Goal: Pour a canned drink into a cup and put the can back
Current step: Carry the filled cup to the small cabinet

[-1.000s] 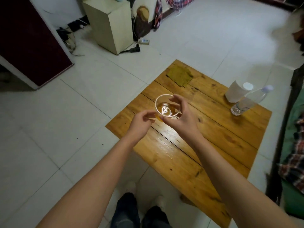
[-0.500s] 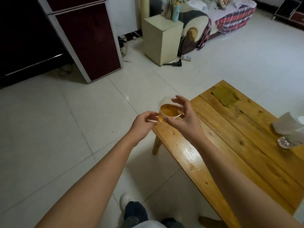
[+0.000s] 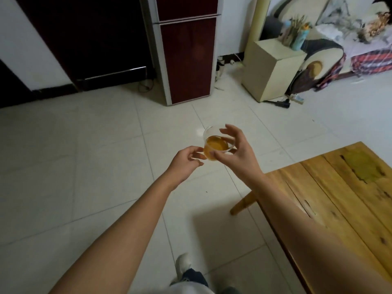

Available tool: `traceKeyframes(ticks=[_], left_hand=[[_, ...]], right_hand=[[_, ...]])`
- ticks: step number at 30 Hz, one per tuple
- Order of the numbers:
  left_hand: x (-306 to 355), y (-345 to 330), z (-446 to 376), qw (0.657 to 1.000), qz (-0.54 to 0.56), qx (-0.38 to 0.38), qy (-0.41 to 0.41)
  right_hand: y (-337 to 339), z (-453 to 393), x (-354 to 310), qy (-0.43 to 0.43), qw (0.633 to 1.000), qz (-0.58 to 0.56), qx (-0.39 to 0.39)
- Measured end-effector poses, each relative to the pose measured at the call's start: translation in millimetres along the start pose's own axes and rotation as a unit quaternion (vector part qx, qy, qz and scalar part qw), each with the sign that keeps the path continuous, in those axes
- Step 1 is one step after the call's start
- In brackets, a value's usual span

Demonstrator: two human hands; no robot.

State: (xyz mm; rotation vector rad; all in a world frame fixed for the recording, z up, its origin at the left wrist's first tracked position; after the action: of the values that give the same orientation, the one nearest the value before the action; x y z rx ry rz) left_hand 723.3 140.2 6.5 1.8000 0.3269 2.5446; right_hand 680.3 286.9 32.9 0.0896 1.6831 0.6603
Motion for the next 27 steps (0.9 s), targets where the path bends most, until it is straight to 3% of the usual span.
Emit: traceKeyframes(ticks=[7, 16, 27], left_hand=[[-5.8, 55.9, 2.8, 0.998, 0.022, 0.05, -0.004], [-7.0, 75.0, -19.5, 0.998, 0.033, 0.058, -0.004], [6.4, 89.2, -111.6, 0.998, 0.024, 0.062, 0.005]], right_hand=[[-46.1, -25.3, -30.4, 0.024, 0.999, 0.001, -0.042], [-59.8, -51.2, -34.3, 0.016, 0.999, -0.009, -0.05], [-62.0, -139.3, -13.3, 0.019, 0.998, 0.002, -0.053]])
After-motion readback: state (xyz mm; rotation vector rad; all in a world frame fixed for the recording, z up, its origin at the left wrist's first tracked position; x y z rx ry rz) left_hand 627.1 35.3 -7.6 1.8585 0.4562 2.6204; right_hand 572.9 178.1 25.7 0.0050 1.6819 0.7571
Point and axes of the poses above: each hand's wrist, its own z-axis away from the middle knuckle, its own y-axis out of the back of the hand, x = y × z, the point moved 2 cm from there along -z, towards the middle knuckle, and after that the axes turned 7 degrees about z, right-handed, at the moved point
